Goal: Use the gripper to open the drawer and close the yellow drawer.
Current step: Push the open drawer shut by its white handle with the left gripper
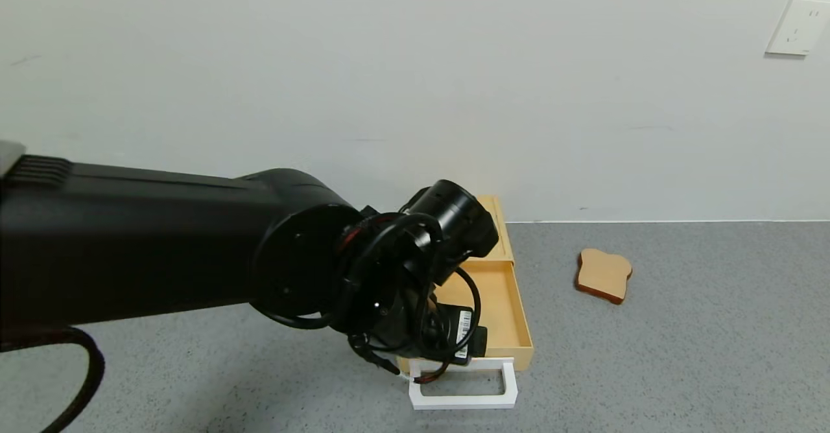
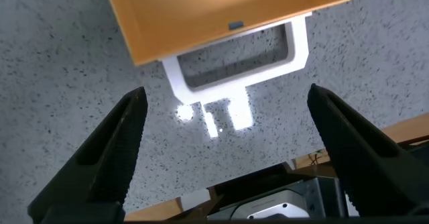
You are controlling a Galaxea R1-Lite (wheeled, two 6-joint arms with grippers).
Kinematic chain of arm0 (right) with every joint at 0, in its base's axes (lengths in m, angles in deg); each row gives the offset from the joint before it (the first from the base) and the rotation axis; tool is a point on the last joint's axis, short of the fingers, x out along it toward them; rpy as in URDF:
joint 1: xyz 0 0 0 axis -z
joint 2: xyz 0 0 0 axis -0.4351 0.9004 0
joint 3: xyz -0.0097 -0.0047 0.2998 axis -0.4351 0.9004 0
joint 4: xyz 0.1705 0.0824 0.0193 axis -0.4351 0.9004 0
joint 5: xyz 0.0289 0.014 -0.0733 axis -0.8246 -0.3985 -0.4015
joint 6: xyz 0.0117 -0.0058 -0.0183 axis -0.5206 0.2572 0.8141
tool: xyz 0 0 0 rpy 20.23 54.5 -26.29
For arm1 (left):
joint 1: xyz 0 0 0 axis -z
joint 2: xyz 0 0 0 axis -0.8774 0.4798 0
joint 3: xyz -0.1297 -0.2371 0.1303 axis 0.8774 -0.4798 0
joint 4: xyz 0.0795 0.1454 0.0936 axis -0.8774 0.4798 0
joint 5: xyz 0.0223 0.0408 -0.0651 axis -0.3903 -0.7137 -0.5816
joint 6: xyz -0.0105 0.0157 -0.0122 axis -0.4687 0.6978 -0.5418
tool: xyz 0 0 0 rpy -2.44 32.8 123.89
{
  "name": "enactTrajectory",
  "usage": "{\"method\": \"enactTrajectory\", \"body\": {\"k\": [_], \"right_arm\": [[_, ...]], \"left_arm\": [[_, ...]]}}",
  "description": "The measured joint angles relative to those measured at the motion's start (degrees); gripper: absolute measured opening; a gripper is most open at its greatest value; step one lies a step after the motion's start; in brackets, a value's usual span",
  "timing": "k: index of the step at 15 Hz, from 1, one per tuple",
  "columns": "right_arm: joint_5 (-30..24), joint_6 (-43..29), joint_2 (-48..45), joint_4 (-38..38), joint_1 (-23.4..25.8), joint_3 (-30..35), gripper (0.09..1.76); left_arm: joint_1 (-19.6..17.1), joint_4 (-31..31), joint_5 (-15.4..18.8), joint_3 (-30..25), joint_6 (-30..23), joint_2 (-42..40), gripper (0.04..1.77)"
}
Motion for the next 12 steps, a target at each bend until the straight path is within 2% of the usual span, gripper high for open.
{"method": "enactTrajectory", "body": {"k": [7, 12], "right_arm": [[0.0, 0.05, 0.0, 0.01, 0.0, 0.0, 1.71], [-0.01, 0.02, 0.0, 0.0, 0.0, 0.0, 1.71]], "left_arm": [[1.02, 4.16, -0.83, 0.38, -8.66, 4.13, 1.72], [0.11, 4.11, -0.13, -0.06, -10.24, 5.92, 1.72]]}}
